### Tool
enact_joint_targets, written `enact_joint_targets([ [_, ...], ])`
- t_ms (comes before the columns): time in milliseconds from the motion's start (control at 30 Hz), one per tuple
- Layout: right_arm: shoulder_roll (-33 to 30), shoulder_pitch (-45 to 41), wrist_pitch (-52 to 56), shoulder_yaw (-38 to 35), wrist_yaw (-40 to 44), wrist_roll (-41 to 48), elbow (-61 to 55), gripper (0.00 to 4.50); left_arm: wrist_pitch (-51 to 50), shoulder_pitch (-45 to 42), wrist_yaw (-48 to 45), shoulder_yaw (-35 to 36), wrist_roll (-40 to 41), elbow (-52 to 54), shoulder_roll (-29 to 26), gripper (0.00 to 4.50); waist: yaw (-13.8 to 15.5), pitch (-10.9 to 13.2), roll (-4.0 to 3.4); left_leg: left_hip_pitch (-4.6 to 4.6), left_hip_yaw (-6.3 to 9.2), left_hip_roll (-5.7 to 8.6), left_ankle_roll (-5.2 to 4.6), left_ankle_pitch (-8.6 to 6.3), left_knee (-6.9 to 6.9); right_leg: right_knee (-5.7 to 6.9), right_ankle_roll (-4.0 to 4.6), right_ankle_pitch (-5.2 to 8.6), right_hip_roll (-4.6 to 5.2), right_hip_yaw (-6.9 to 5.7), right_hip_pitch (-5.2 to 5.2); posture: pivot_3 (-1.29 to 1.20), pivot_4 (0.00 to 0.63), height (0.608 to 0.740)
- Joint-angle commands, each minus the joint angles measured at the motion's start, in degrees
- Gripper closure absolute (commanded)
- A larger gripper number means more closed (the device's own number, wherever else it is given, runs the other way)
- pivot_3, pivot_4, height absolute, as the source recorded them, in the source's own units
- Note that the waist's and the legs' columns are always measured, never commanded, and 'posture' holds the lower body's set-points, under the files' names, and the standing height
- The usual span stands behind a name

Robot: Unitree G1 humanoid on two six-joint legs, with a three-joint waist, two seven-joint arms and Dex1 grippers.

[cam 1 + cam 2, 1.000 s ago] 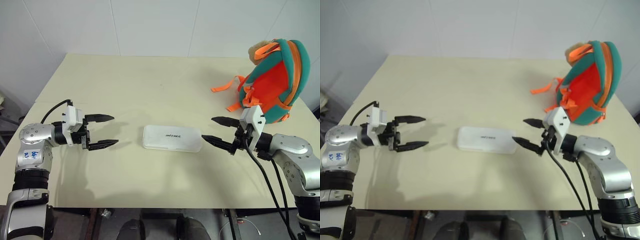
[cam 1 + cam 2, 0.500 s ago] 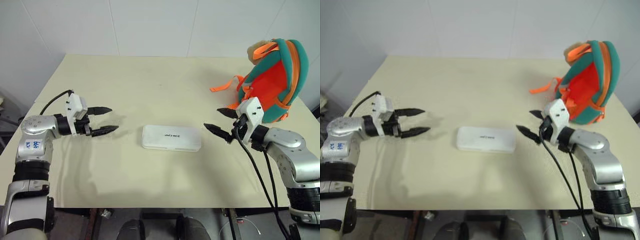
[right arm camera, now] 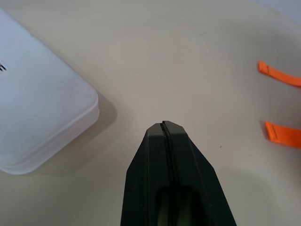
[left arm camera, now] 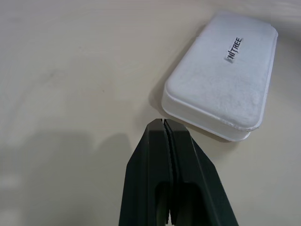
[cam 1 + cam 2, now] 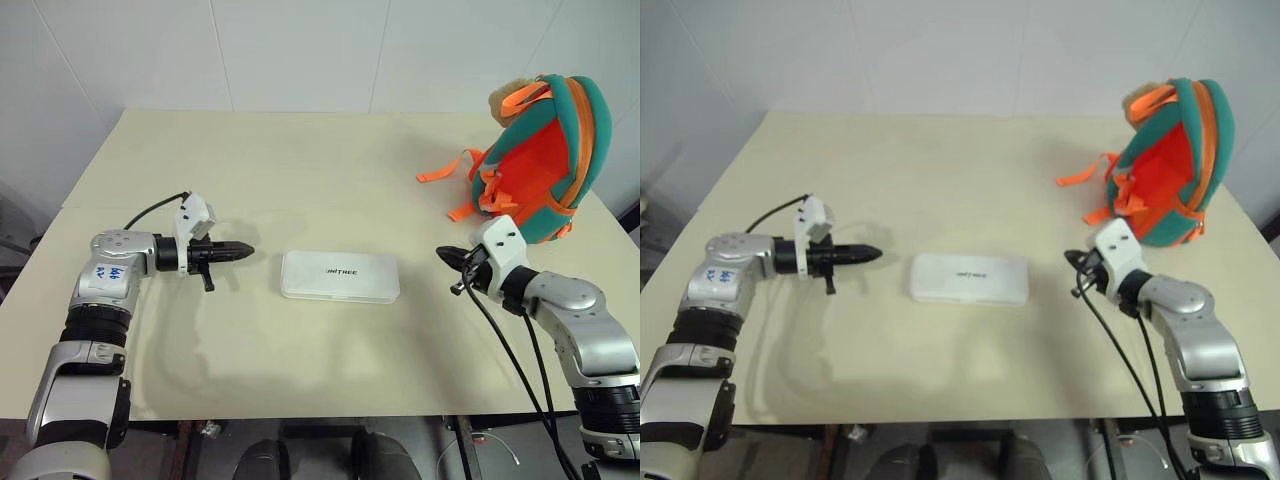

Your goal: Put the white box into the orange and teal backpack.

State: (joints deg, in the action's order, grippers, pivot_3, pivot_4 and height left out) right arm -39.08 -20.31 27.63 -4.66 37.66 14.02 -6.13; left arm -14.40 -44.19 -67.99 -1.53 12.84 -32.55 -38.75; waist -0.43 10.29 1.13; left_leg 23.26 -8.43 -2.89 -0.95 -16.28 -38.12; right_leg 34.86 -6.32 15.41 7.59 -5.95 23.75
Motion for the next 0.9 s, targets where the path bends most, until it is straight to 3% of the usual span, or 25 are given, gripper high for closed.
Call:
enact_joint_targets([
  [33, 0.41, -0.13, 0.02, 0.07, -0.86, -0.78, -0.48, 4.38, -1.42, -0.51, -0.09, -1.61, -1.82, -0.24, 0.14, 4.50, 0.05, 0.00, 0.00, 0.00, 0.00, 0.00, 0.00, 0.00, 0.00, 0.00, 0.00, 0.00, 0.00, 0.00, 0.00, 0.00, 0.150, 0.740],
  [267, -0.04, -1.62, -0.61, 3.67, -1.23, -5.42, 3.49, 4.38, -4.11, -1.30, 1.54, -5.34, -5.37, -1.24, 2.76, 4.50, 0.16, 0.00, 0.00, 0.03, 0.00, 0.02, -0.01, -0.01, -0.01, -0.02, 0.00, 0.00, 0.02, 0.00, 0.01, 0.00, 0.150, 0.740],
  [500, -1.12, -2.83, 2.77, 8.77, 4.16, -5.44, 1.47, 4.38, -6.33, -2.13, 1.90, -6.70, -5.81, -1.08, 6.64, 4.50, 0.17, 0.00, 0.00, 0.02, 0.01, 0.01, -0.01, 0.00, -0.04, 0.01, 0.00, 0.00, 0.02, 0.00, 0.02, 0.00, 0.150, 0.740],
  [900, 2.47, -7.93, 2.97, 15.06, 6.59, -6.61, 2.38, 4.38, -7.05, -2.00, -0.13, -7.38, -5.59, 0.94, 8.47, 4.50, 0.13, 0.00, 0.00, 0.02, 0.03, 0.01, 0.00, 0.00, -0.06, 0.06, 0.01, 0.00, 0.04, 0.00, 0.02, 0.00, 0.150, 0.740],
])
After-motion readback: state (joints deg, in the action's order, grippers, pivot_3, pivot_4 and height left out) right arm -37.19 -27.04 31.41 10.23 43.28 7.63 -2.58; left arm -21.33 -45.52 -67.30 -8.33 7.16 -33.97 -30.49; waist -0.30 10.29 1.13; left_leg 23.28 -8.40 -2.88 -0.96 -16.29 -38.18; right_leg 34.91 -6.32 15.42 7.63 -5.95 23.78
